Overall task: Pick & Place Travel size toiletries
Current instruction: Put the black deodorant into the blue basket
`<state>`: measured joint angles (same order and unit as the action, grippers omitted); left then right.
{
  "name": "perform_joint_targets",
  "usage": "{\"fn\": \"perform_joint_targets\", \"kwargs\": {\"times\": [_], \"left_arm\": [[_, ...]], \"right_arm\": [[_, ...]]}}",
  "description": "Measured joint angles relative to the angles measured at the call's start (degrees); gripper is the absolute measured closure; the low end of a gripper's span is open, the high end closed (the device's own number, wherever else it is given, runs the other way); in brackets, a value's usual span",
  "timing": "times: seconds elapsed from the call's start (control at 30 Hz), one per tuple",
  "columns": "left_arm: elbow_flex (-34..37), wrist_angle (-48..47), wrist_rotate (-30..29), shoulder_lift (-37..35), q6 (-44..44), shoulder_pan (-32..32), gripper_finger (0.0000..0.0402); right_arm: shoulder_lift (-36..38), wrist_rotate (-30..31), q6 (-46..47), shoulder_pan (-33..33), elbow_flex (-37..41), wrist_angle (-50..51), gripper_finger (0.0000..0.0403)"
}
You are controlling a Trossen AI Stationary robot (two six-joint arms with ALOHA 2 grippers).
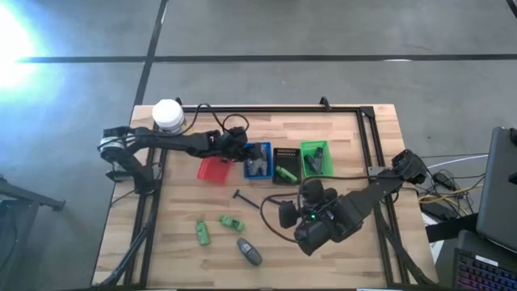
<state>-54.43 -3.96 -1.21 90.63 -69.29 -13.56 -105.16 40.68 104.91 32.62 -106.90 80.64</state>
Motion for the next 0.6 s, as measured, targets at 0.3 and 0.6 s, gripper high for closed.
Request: {"fn": "perform_joint_targets", "kwargs": {"times": [0.3, 0.6], "left_arm": [[-0.2, -0.5, -0.4, -1.1, 2.6, 0.5, 0.0117], [0.1, -6.9, 22.3, -7.9, 47.5, 11.6, 0.0126]], "right_arm": [[0.0, -1.0, -0.3, 0.0, 0.9, 0.0, 0.0039], [0.0, -6.0, -4.5, 0.4, 0.9, 0.0, 0.0039]]}}
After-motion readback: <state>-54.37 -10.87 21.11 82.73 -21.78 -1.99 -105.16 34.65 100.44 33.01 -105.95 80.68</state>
